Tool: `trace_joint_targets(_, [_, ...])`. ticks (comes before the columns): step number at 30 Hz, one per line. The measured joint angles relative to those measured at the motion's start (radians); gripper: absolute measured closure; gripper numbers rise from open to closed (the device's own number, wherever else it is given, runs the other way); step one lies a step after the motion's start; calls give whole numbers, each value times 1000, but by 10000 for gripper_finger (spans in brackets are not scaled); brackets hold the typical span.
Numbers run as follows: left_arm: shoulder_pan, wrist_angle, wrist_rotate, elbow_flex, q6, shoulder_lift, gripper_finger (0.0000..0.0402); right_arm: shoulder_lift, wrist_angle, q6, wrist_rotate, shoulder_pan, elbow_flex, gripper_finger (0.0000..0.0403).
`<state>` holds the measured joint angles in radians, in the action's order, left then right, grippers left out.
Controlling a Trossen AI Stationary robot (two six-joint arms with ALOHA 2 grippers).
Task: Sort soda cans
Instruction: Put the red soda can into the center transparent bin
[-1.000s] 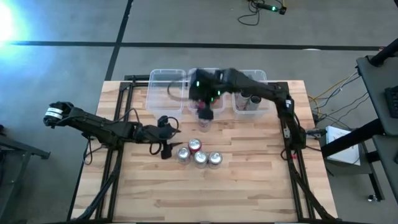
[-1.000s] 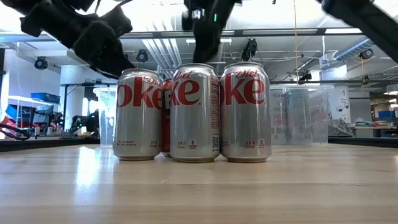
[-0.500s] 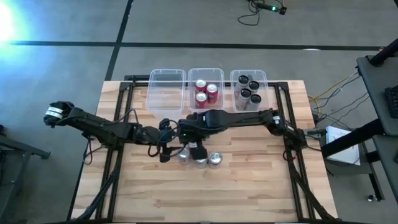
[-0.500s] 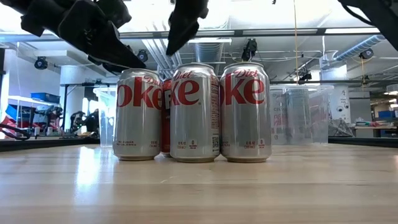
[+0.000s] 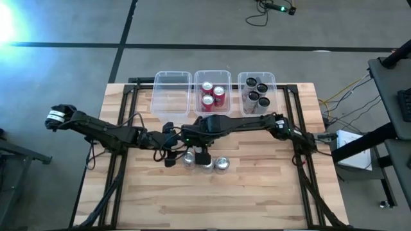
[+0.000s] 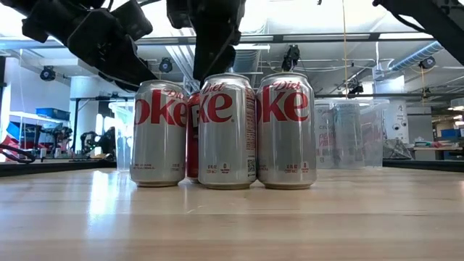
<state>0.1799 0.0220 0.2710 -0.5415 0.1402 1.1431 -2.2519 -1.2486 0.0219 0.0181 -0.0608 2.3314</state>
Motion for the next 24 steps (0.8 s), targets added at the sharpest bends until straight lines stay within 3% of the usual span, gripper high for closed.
trace_joint_targets(10, [0,-4,3,0,1,0,159,-35,-14,34,10,0,-8,50])
trace_joint_targets(24, [3,3,6,-37,4,-5,159,-67,-14,49,9,0,-12,86])
